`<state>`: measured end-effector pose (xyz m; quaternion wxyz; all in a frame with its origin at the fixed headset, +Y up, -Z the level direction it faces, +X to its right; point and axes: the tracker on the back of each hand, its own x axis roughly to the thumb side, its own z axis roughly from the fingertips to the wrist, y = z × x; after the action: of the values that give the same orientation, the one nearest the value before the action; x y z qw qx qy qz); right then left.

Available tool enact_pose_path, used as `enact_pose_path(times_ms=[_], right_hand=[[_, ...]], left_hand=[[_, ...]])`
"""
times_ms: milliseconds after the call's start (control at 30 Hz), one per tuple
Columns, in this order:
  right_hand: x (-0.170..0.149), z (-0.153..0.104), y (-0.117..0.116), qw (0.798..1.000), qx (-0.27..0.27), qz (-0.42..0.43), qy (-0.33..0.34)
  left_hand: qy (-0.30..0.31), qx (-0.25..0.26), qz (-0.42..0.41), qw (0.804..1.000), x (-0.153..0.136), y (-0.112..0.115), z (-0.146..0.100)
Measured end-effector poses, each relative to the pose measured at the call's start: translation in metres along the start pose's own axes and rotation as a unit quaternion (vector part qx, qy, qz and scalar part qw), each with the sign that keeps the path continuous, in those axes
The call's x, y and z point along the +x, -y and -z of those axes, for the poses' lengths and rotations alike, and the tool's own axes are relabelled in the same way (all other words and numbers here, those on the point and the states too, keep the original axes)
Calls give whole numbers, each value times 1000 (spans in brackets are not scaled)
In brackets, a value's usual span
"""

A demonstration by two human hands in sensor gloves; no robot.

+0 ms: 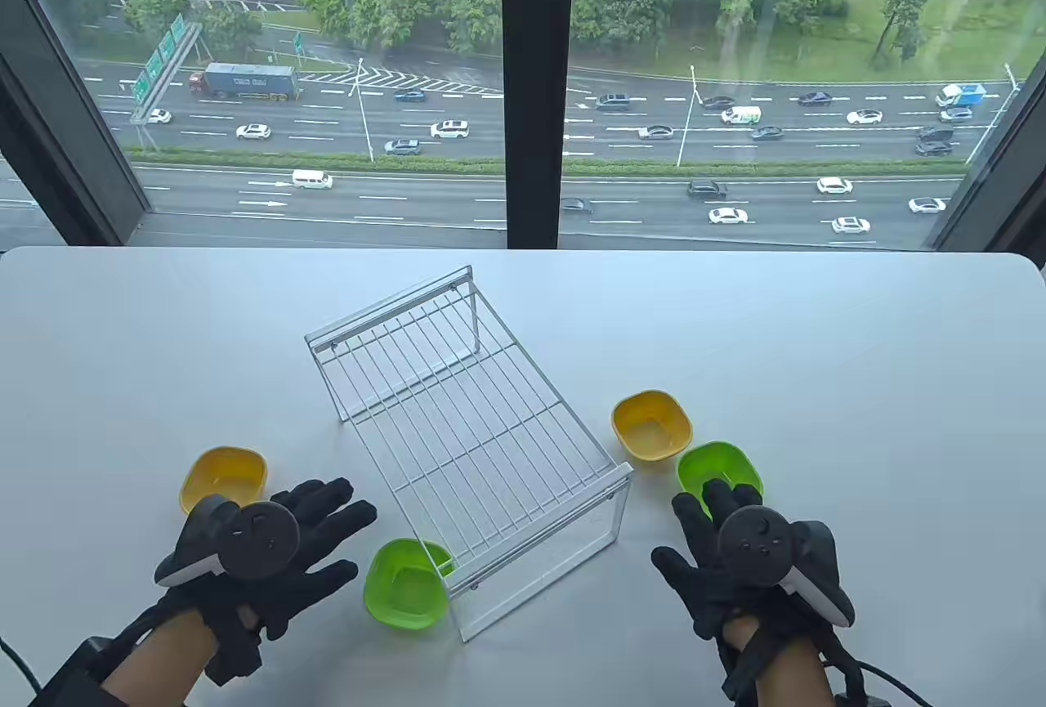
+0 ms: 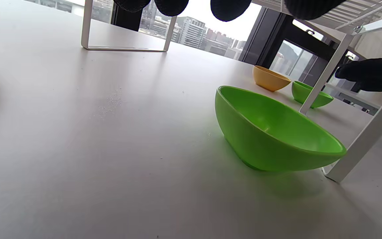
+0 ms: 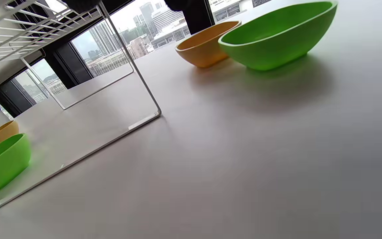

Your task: Flip small dish upside down onto kitchen shelf

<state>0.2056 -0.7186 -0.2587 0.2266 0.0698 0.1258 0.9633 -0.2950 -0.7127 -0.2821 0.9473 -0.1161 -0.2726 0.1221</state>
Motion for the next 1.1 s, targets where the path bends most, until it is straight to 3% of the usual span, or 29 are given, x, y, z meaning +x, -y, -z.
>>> enact_pose_path(times_ms=[400,900,1100], right_hand=[[-2,-2,2,999,13,33,8],[-2,-4,2,998,29,52,12],[-3,-4,2,998,34,60,14]], left_hand=[[46,26,-27,998,6,2,2],[86,-73,31,993,23,33,14],[104,-73,48,991,27,40,17]])
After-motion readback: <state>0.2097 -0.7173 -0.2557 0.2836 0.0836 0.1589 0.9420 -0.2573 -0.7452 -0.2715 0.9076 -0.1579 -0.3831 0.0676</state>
